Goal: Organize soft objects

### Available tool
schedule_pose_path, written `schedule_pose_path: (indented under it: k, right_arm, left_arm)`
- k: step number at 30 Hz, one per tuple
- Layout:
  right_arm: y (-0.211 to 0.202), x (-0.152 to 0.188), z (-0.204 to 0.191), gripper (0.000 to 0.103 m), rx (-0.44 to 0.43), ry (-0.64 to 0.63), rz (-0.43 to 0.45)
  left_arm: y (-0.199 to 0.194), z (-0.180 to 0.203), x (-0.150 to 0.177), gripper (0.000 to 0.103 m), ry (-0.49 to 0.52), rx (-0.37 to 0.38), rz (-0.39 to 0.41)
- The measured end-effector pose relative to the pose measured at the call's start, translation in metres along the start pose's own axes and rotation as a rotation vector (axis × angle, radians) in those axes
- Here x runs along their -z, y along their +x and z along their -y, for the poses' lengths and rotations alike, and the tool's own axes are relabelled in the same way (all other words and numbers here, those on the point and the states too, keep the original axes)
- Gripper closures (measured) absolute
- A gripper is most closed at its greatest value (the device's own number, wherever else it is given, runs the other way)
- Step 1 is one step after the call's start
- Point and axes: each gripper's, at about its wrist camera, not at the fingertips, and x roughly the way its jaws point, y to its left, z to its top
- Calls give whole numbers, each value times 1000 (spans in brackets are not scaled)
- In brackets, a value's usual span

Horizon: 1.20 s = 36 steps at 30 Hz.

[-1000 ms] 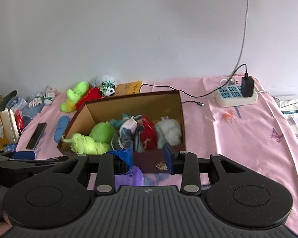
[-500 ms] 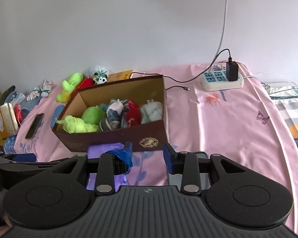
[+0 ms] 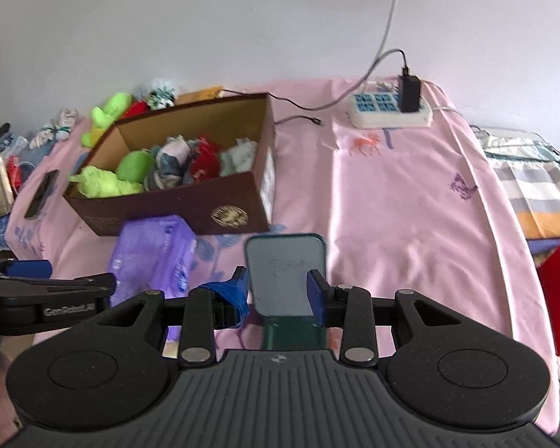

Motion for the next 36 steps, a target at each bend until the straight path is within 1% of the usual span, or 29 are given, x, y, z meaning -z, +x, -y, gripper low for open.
schedule_pose_path:
  k: [2,5,7,12,15,18,20,22,25,29,33,36]
  right_arm:
    - [1,0,5,86,-1,14,-16]
    - [3,-2,9,86,17,26,-21]
    - [5,-4,10,86,23,34,-27]
    - [6,-13,8,86,40,56,-25]
    - [6,-18,3,86,49,69,-28]
    - [4,-24,-3,86,61,84,-5]
    - [4,-28,-8,86,73,101,15]
    - [5,-30,-14,86,80,117,15]
    - [7,-34,-28,86,98,116,31]
    - [7,-41,-47,86,85,119,60]
    - [8,-46,-68,86,83,96,115]
    - [12,-48,-81,86,79,89,133]
  left_arm:
    - [0,4,1,24,7,7,-7]
    - [3,7,1,24,17,24,-46]
    - [3,7,1,24,16,32,-57]
    - [7,-2,-2,24,2,4,-67]
    - [8,-8,-7,24,2,-11,-52]
    - [8,-16,-14,24,4,-20,-46]
    - [11,-24,-21,24,3,-9,-60]
    - [13,-37,-27,24,-5,-15,-58]
    - [16,-65,-40,24,-27,-54,-24]
    - [18,-102,-52,24,-65,-65,14]
    - [25,-122,-63,24,-70,-78,42]
    - [30,-132,-70,24,-72,-75,69]
